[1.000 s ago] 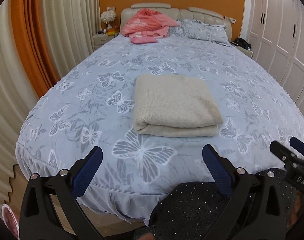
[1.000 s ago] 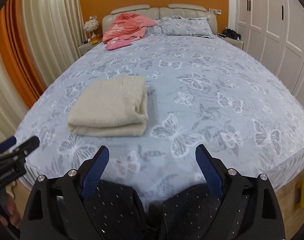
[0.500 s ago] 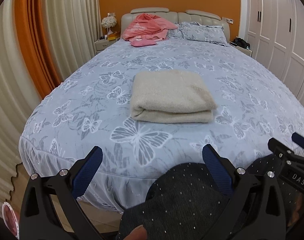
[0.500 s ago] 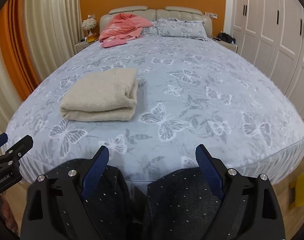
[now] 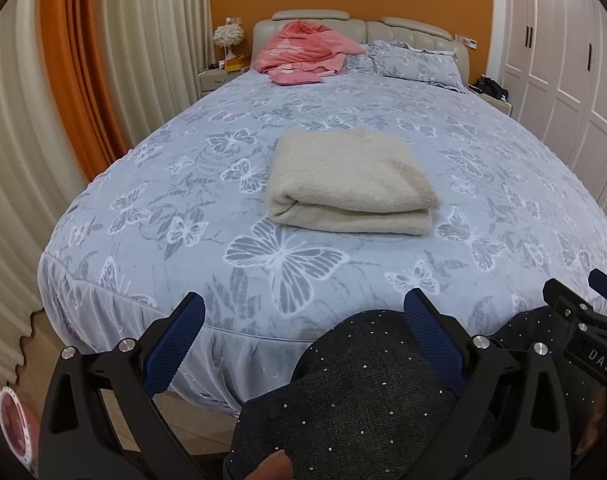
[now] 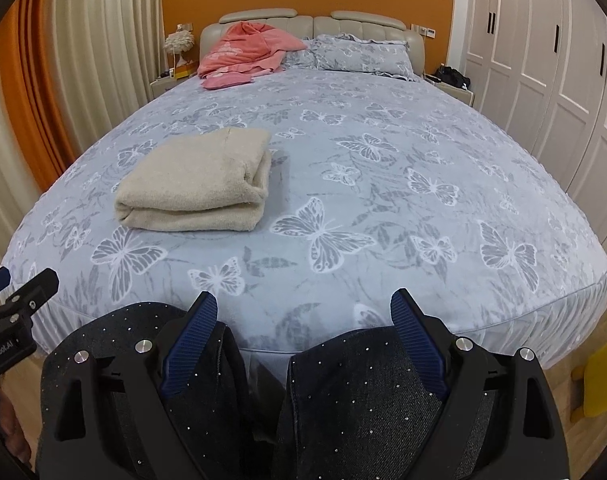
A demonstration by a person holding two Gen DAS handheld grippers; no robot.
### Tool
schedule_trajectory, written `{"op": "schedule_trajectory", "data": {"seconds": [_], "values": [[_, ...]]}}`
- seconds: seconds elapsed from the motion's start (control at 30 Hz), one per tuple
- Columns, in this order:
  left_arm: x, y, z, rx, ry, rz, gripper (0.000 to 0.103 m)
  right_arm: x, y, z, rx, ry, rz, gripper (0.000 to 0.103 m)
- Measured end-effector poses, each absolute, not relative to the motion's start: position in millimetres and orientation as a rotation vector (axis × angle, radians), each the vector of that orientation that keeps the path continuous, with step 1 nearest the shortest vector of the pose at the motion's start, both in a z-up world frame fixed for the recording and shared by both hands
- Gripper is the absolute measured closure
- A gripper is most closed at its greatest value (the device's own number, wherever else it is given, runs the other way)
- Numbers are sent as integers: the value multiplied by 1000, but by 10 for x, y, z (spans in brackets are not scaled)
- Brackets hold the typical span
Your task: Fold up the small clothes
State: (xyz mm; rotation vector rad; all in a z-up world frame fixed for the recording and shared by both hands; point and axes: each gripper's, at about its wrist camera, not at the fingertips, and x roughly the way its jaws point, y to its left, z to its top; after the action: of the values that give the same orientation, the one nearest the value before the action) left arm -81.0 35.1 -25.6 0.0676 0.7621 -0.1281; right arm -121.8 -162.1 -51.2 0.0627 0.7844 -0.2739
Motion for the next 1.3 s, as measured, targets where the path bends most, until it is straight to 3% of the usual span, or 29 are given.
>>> {"op": "schedule_trajectory", "data": {"seconds": [0.43, 1.3], "values": [[-836, 338, -250, 92, 741, -129, 5, -1235, -1396, -542, -71, 772, -248, 17], [-909, 282, -224, 102, 721, -131, 6, -1222, -1454, -556, -70, 776, -254, 17]]}}
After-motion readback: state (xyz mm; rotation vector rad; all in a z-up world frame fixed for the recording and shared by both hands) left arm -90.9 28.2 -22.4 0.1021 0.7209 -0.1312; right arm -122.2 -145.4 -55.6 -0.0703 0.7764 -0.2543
